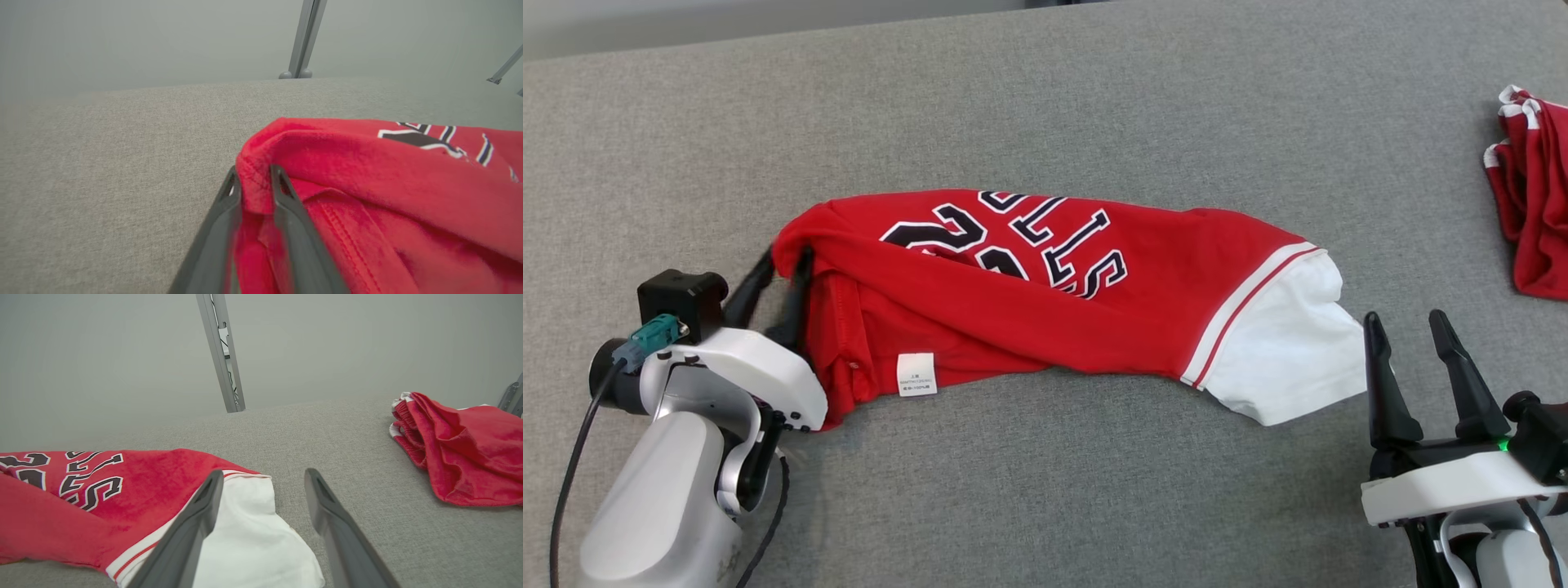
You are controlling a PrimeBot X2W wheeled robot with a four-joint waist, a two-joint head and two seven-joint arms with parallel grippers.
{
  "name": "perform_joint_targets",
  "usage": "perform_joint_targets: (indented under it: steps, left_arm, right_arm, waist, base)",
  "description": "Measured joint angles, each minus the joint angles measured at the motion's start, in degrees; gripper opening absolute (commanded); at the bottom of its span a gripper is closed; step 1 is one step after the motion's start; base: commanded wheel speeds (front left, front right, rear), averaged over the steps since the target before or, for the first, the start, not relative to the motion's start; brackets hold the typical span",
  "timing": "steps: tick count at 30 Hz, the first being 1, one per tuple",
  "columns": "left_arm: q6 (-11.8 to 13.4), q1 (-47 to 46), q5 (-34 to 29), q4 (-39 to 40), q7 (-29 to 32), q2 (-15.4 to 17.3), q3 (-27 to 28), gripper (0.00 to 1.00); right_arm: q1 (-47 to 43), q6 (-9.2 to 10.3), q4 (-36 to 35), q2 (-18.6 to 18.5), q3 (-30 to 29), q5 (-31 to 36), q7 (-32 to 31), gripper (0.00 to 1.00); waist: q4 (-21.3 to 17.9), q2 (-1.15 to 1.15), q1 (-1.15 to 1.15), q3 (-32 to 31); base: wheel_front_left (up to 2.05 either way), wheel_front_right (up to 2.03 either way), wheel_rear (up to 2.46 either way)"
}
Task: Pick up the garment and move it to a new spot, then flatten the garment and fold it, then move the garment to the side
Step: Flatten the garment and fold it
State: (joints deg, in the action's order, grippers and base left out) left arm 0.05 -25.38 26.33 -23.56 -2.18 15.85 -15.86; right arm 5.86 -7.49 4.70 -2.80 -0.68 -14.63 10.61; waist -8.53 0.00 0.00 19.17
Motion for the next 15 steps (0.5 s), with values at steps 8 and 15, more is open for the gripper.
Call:
perform_joint_targets:
  steps: [8, 15]
  left_arm:
    - [4.66, 0.52, -2.74, -1.37, -8.67, -1.43, 0.46, 1.00]
    - [7.83, 6.85, -3.69, 4.30, -12.48, -3.52, 2.07, 1.00]
  right_arm:
    - [0.45, 0.00, 0.19, 0.01, -0.30, 0.57, 0.24, 1.00]
    - [-0.48, 0.00, -0.10, 0.01, -0.49, 2.23, -0.62, 1.00]
  waist:
    - [1.57, 0.00, 0.00, -1.32]
    - [3.94, 0.00, 0.00, -4.15]
  base:
    - [0.00, 0.00, 0.00]
    - [0.00, 0.00, 0.00]
